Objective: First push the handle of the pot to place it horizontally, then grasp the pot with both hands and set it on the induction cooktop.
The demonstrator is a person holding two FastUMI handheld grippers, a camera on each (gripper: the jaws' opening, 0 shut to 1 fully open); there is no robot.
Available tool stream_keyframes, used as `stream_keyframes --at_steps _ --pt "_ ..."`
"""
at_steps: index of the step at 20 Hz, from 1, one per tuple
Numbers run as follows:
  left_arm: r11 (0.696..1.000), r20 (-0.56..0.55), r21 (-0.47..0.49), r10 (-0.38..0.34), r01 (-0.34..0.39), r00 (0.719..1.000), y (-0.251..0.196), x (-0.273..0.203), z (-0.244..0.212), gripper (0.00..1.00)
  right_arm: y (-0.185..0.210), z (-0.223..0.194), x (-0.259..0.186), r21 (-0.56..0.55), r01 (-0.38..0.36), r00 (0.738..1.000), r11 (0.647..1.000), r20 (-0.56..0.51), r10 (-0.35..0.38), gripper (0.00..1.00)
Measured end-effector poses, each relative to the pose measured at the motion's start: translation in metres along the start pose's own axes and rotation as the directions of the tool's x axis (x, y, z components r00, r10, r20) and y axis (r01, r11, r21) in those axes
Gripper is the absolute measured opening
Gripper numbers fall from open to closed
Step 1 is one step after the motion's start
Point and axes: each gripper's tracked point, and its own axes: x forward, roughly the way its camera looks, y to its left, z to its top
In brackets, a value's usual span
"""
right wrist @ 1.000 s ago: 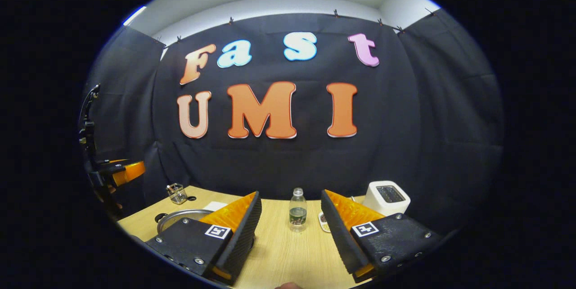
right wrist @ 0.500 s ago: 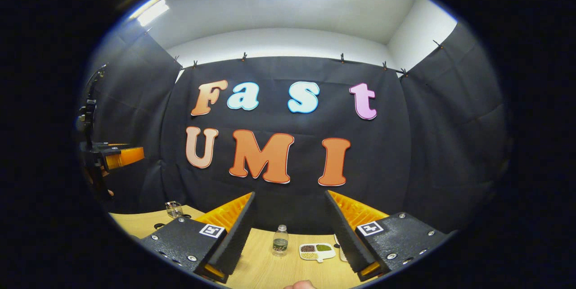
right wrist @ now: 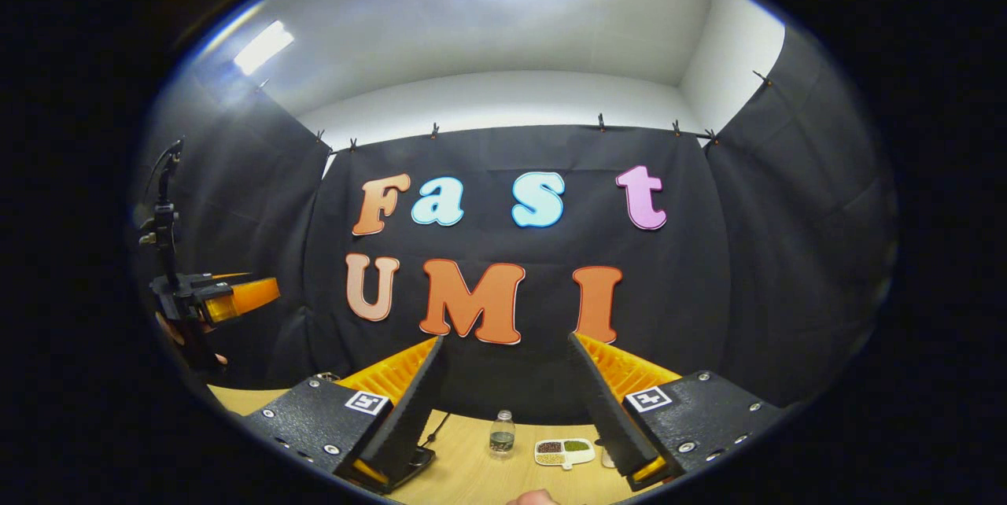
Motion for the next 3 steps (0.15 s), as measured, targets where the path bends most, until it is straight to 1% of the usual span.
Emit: stream_keyframes --at_steps 1,2,3 --pt "1.0 0.0 -0.004 -0.006 0.006 1.0 -0.0027 -0.0011 -0.0008 0.97 0.0011 0.002 -0.0007 -0.015 -0.012 1.0 1.0 0.012 0.012 0.94" --pt "1.0 -0.002 -0.01 -0.017 0.017 1.0 -0.005 -0.0007 -0.0025 0.97 0.0024 0.0047 -0.0021 -0.033 -0.026 0.999 0.999 0.026 0.027 0.94" --pt "1.0 -0.008 -0.013 -0.022 0.022 1.0 -0.0056 -0.0008 -0.006 0.97 -0.0013 0.006 -0.0028 -0.039 -0.012 0.999 0.999 0.032 0.013 0.94"
